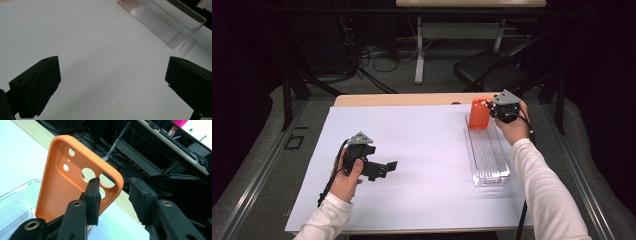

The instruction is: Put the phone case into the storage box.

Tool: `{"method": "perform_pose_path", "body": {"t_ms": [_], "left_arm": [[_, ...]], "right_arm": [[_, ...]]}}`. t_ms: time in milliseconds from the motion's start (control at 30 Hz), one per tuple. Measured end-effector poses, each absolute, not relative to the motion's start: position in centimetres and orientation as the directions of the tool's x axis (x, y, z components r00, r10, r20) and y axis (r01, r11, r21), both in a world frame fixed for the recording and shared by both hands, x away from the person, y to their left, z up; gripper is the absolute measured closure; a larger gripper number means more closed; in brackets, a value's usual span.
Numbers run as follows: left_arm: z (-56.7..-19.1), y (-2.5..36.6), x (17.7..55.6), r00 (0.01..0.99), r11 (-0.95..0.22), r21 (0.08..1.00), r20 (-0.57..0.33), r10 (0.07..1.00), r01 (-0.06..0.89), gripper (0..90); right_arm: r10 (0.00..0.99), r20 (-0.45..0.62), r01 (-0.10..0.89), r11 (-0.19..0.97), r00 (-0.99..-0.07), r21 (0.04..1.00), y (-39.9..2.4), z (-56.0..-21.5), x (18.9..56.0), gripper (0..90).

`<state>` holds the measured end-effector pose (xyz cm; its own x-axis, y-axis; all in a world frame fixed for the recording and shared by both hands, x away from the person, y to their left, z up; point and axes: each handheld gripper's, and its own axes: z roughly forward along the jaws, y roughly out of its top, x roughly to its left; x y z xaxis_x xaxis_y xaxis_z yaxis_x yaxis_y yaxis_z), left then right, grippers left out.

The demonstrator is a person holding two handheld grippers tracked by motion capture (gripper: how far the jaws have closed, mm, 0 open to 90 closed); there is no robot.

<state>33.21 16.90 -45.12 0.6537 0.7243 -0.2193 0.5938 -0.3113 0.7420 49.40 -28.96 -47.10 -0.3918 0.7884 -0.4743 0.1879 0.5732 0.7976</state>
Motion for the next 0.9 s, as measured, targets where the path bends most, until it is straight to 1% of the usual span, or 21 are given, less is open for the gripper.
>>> {"method": "perform_pose_path", "body": {"t_ms": [300, 500, 633, 700, 833, 900], "left_arm": [[-45.0, 16.9, 33.3, 0.655, -0.313, 0.741, -0.219, 0.723, 0.594, 0.3], [-45.1, 17.0, 33.4, 0.649, -0.301, 0.745, -0.224, 0.727, 0.595, 0.3], [-45.1, 17.1, 33.6, 0.646, -0.291, 0.748, -0.232, 0.727, 0.596, 0.3], [-45.1, 17.1, 33.7, 0.645, -0.290, 0.748, -0.233, 0.728, 0.597, 0.3], [-45.2, 17.2, 33.8, 0.646, -0.292, 0.747, -0.232, 0.727, 0.597, 0.4], [-45.2, 17.2, 33.7, 0.647, -0.292, 0.749, -0.231, 0.727, 0.595, 0.4]], "right_arm": [[0.800, -0.449, 0.186, 0.549, -0.397, 0.815, -28.7, -46.5, 48.8, 50.4], [0.810, -0.421, 0.197, 0.528, -0.408, 0.826, -28.4, -45.9, 48.2, 49.7], [0.807, -0.419, 0.199, 0.530, -0.417, 0.824, -28.3, -45.6, 47.7, 50.1], [0.807, -0.429, 0.196, 0.535, -0.406, 0.822, -28.3, -45.3, 47.4, 49.8], [0.820, -0.392, 0.220, 0.510, -0.417, 0.832, -28.3, -44.9, 46.8, 48.4], [0.822, -0.387, 0.210, 0.502, -0.418, 0.839, -28.3, -44.7, 46.5, 44.3]]}}
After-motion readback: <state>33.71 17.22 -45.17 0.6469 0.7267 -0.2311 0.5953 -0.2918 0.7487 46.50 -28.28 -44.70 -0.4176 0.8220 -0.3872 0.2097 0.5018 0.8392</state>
